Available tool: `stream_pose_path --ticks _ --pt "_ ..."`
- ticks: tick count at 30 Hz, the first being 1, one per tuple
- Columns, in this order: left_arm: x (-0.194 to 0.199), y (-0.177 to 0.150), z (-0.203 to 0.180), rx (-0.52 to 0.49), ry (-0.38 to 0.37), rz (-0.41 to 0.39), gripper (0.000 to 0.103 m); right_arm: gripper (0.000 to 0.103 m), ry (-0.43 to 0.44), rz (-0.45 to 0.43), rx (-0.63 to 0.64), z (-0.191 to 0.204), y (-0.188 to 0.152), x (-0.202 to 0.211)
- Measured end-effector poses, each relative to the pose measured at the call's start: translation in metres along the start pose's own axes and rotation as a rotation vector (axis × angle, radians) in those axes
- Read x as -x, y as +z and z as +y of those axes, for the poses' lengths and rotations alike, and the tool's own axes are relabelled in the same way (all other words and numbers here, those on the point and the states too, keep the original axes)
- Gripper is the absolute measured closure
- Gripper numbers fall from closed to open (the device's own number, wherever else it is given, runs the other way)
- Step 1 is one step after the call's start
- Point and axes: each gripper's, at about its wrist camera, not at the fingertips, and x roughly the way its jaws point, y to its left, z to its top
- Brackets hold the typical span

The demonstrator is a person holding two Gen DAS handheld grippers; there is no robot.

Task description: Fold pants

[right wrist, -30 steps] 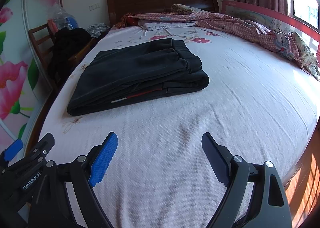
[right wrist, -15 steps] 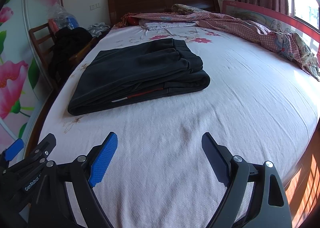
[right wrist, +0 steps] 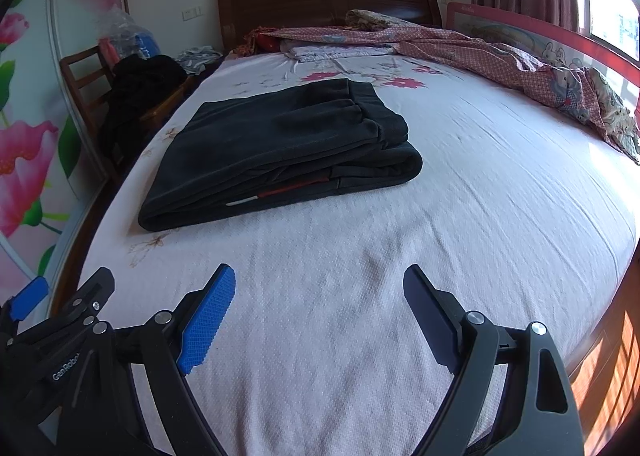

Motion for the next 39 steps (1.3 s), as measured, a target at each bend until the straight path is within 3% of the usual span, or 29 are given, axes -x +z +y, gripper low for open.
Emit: stream_pose_path --ticks 13,28,39 --pt "-0.0011 0.0049 0.0003 -0.007 0.015 0.027 0.002 0.018 0.005 -0.006 0.010 0.0005 0.0003 0.0014" --pt "-0.0014 0.0084 0.0020 0.016 -0.049 0.061 0.002 0.018 0.006 -0.011 0.016 0.0015 0.0011 0.0023" --pt "-0.0002 0.0079 0.0004 0.009 -0.052 0.055 0.002 0.018 0.007 -0.009 0.021 0.0021 -0.0001 0.0026"
